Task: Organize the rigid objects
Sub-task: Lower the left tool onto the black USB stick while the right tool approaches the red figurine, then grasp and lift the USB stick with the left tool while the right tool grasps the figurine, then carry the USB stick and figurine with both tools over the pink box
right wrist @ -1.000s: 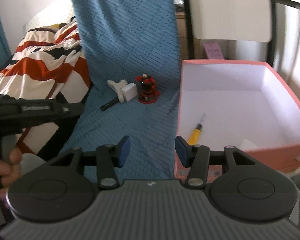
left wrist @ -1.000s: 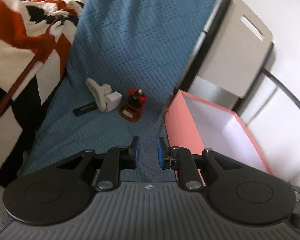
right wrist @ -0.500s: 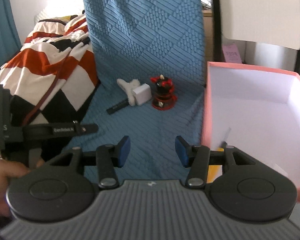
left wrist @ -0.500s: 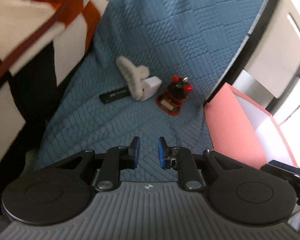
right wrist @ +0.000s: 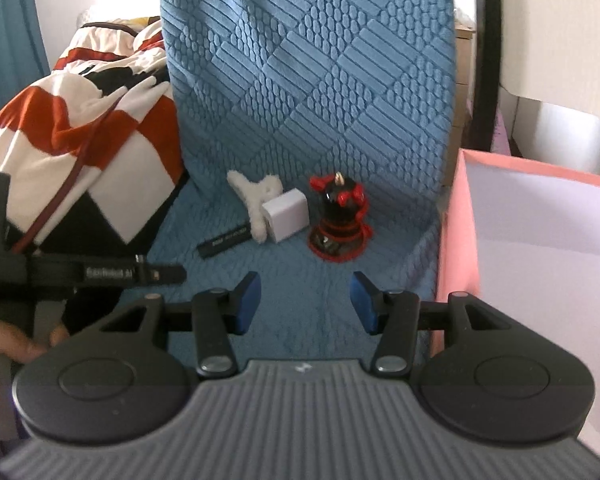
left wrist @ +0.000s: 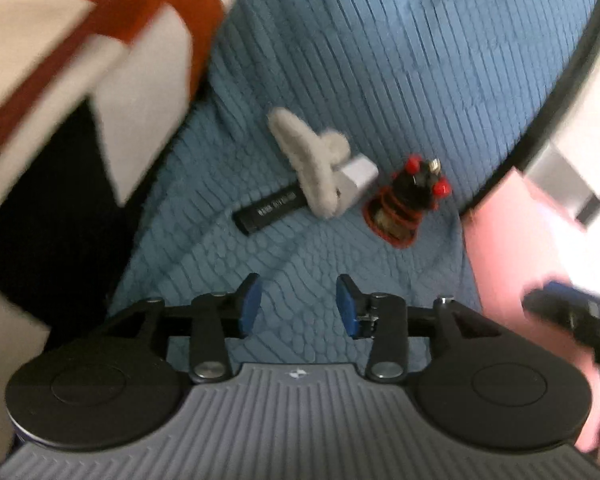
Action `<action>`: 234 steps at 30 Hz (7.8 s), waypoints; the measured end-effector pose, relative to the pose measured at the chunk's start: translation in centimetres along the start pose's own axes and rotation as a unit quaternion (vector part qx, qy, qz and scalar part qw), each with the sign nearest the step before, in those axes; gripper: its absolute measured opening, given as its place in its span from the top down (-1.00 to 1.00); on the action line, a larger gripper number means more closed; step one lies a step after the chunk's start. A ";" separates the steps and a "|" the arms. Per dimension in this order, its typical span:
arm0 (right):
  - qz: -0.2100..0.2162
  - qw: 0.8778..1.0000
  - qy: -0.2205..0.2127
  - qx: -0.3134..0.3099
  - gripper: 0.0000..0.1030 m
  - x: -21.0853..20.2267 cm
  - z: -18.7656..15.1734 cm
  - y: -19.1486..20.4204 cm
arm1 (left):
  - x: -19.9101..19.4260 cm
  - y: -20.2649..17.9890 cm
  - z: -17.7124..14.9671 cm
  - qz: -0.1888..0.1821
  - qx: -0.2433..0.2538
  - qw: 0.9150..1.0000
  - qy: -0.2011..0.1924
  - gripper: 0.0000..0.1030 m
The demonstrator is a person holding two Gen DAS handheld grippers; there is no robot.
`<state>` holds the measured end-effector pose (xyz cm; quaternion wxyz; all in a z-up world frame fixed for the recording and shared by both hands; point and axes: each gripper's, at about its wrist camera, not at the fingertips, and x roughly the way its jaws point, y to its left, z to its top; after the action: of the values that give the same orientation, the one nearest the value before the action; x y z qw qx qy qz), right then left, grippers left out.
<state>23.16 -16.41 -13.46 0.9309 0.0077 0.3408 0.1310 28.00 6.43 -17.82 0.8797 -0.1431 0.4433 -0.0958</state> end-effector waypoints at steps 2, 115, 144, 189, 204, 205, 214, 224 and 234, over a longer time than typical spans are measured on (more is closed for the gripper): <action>-0.003 1.000 -0.001 -0.002 -0.01 1.5 0.9 -0.2 | 0.7 0.2 0.5 0.005 0.016 1.000 0.011 0.08; -0.071 0.993 0.096 -0.023 -0.16 1.2 -5.8 3.0 | 0.1 -1.7 -6.6 0.011 -0.031 0.998 0.057 0.69; -0.064 0.992 0.104 -0.012 -0.07 2.2 -6.4 3.0 | 1.3 -3.7 -6.1 0.022 0.021 0.999 0.038 0.78; -0.044 0.999 -0.026 0.010 0.02 -14.5 -0.5 3.9 | -16.3 -9.1 -4.0 -0.068 -0.018 0.997 -0.043 0.78; -0.100 0.993 -0.053 0.045 0.02 -20.0 -1.1 -2.0 | -16.6 -19.0 -3.0 -0.128 0.039 0.990 -0.045 0.79; -0.105 0.992 -0.054 0.048 0.02 -20.4 -1.1 -2.5 | -16.6 -19.8 -2.9 -0.132 0.043 0.989 -0.044 0.79; -0.137 0.986 -0.060 0.079 0.02 -22.8 -2.2 -7.0 | -14.9 -25.6 -4.1 -0.168 0.065 0.983 -0.025 0.79; -0.157 0.980 -0.040 0.115 0.02 -22.2 -3.9 -12.2 | -10.8 -29.8 -4.4 -0.168 0.081 0.982 0.008 0.79; -0.165 0.975 0.003 0.147 0.02 -18.7 -5.0 -16.7 | -4.5 -31.9 -4.3 -0.154 0.081 0.983 0.055 0.78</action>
<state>10.23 -37.62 -7.19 0.9273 0.0877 0.3560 -0.0761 20.61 -22.94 -6.14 0.8373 -0.1324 0.4545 -0.2735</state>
